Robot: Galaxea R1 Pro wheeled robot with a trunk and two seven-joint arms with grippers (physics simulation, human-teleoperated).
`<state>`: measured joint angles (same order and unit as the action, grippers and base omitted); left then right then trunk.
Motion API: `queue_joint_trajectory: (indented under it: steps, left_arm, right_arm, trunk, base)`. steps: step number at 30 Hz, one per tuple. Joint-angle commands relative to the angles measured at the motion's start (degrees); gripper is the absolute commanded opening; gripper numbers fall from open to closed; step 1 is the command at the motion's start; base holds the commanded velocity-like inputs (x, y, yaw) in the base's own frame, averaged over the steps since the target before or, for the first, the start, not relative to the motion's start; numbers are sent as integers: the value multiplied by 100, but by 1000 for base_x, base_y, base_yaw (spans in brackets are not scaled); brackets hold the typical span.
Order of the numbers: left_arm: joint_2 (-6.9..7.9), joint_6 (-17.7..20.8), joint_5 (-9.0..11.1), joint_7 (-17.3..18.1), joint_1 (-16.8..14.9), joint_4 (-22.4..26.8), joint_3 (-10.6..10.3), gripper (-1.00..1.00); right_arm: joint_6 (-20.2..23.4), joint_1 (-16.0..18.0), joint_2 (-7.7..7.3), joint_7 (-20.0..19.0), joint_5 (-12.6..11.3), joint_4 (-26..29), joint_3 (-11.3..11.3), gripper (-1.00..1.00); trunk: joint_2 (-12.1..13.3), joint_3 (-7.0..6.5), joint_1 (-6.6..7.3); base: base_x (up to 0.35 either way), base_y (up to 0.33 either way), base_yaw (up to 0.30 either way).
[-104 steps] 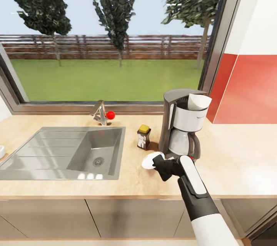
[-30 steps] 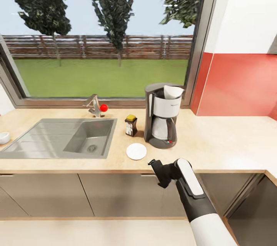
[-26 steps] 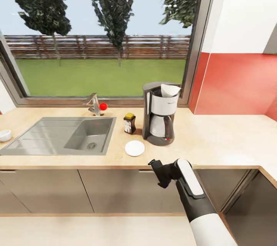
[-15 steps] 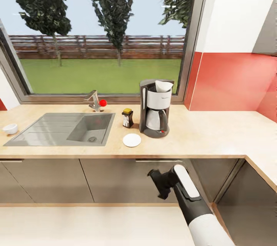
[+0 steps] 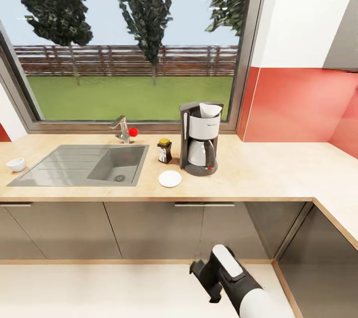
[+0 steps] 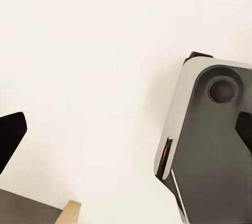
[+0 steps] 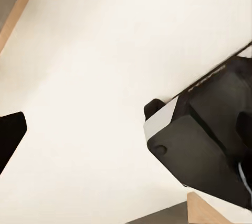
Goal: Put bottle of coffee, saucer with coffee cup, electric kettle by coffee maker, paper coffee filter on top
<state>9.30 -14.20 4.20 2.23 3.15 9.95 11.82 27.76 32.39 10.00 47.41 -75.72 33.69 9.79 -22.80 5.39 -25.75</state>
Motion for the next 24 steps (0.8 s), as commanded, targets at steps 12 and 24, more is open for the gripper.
queue_joint_trajectory:
  steps: [12,24]
  left_arm:
    - [-27,-52,54,30,2,26,5,100]
    - [-126,-65,50,32,1,33,-1,100]
  right_arm:
    - [-1716,4,-743,-3491,3675,-2832,443,100]
    - [-2928,-676,-901,-3972,6529,-3216,449,100]
  trunk:
    - [-12,11,-4]
    - [-12,11,-4]
  base:
    - [0,0,0]
    - [0,0,0]
